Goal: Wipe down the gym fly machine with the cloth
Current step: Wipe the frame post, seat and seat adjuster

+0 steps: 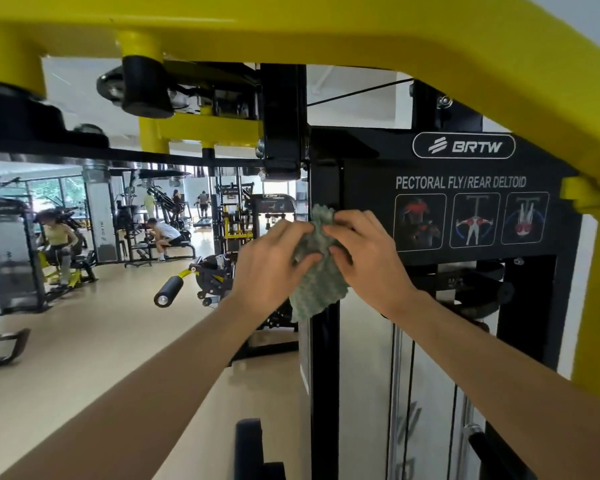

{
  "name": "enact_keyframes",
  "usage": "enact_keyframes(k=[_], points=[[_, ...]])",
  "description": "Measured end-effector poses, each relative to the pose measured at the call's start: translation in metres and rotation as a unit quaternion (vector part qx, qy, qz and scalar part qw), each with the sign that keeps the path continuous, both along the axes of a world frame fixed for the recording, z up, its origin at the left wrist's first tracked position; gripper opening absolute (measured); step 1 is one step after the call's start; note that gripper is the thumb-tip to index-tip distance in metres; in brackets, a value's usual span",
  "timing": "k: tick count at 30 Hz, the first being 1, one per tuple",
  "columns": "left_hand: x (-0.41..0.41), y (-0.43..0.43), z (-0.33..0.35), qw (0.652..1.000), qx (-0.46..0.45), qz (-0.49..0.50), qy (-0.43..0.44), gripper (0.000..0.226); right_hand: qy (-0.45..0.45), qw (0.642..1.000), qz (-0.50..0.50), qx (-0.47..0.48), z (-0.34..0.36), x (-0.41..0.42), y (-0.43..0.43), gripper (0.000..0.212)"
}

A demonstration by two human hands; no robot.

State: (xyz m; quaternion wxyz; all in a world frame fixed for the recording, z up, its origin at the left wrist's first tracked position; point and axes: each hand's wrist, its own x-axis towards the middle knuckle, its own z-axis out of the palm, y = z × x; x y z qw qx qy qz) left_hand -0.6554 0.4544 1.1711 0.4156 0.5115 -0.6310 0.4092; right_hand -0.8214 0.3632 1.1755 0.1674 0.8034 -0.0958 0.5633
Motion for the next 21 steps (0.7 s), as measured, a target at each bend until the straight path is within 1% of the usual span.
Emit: enact_keyframes(k=[3,5,7,9,12,14,17,21], points=[[-0.007,0.0,0.001,0.998,0.008,-0.04,0.048,0.024,-0.004,1.0,-0.003,-0.015,0.004,0.001,-0.002,0.019],[-0.009,0.001,0.006,0.998,0.011,-0.038,0.046,0.016,0.0,1.0,-0.002,-0.019,0.009,0.002,-0.003,0.018],[-0.01,0.004,0.015,0.999,0.008,-0.022,0.025,0.011,-0.003,1.0,-0.004,-0.028,0.016,0.003,-0.002,0.019],[-0.01,0.005,0.026,1.0,-0.012,-0.007,0.021,0.009,-0.016,0.999,-0.009,-0.032,0.028,0.005,-0.002,0.019],[-0.009,0.003,0.045,0.997,-0.048,0.006,0.054,0.011,-0.046,0.998,-0.013,-0.034,0.05,0.011,-0.004,0.019],[-0.01,0.004,0.051,0.996,-0.051,0.009,0.073,0.01,-0.052,0.998,-0.015,-0.038,0.059,0.014,-0.005,0.02],[-0.014,0.005,0.044,0.996,-0.016,-0.014,0.083,0.007,-0.056,0.998,-0.01,-0.042,0.049,0.016,-0.006,0.021],[-0.014,0.005,0.017,0.995,0.011,-0.013,0.098,0.004,-0.046,0.998,0.001,-0.034,0.008,0.015,-0.007,0.021]])
